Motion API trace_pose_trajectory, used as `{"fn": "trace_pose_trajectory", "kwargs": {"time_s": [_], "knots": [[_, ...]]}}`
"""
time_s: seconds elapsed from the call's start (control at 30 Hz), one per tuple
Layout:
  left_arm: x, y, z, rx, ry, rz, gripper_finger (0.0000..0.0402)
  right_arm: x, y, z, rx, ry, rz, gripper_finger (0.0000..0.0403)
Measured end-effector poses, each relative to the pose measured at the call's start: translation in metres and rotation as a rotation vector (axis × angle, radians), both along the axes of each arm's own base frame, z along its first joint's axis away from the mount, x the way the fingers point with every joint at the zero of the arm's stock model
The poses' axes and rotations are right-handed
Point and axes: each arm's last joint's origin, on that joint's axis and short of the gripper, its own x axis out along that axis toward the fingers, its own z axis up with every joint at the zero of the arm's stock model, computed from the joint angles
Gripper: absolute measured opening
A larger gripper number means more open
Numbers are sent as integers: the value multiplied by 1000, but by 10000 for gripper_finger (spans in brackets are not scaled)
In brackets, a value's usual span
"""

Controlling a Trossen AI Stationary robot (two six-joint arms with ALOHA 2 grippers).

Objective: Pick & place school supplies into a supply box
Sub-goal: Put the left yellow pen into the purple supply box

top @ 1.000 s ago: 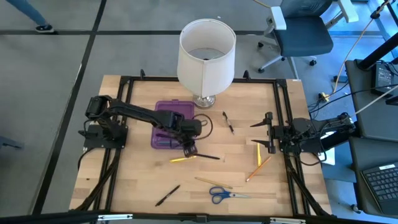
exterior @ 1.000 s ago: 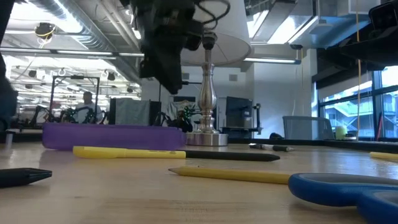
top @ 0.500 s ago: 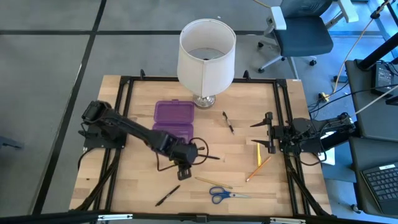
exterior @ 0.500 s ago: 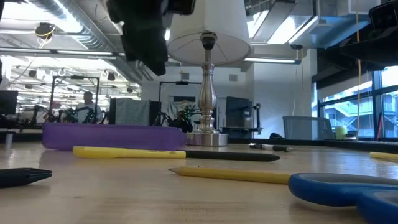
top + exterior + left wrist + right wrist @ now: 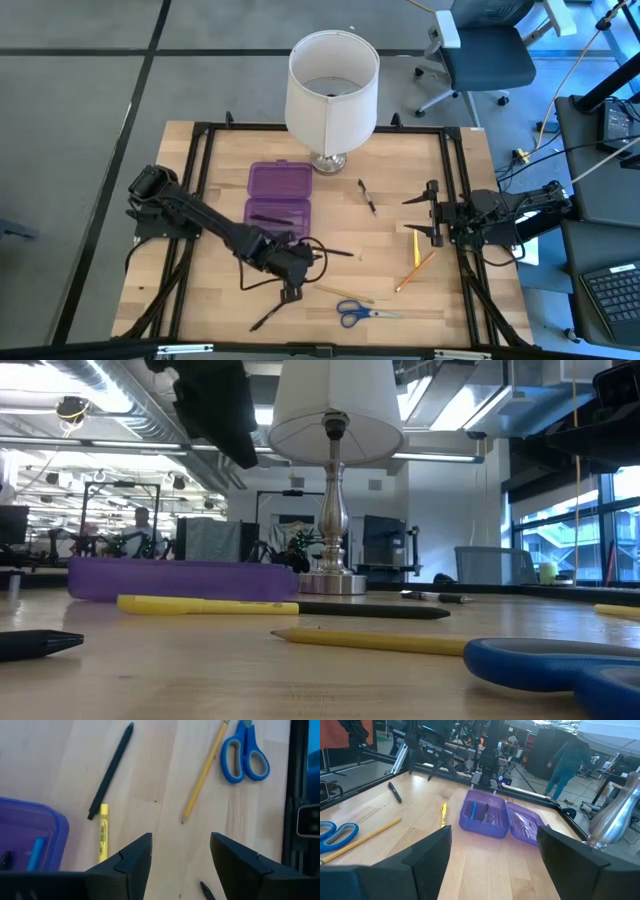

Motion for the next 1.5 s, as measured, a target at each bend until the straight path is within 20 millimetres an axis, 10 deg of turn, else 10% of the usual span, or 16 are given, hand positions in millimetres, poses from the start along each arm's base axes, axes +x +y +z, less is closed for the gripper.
{"fn": "trace_pose_trajectory", "kwargs": {"time_s": [0.6,1.5], "knots": [[-1,-6,-69,245,261,99,161,0,0,0,0,0,0,297],[-23,8,-102,215,401,182,143,0,0,0,0,0,0,297]]}}
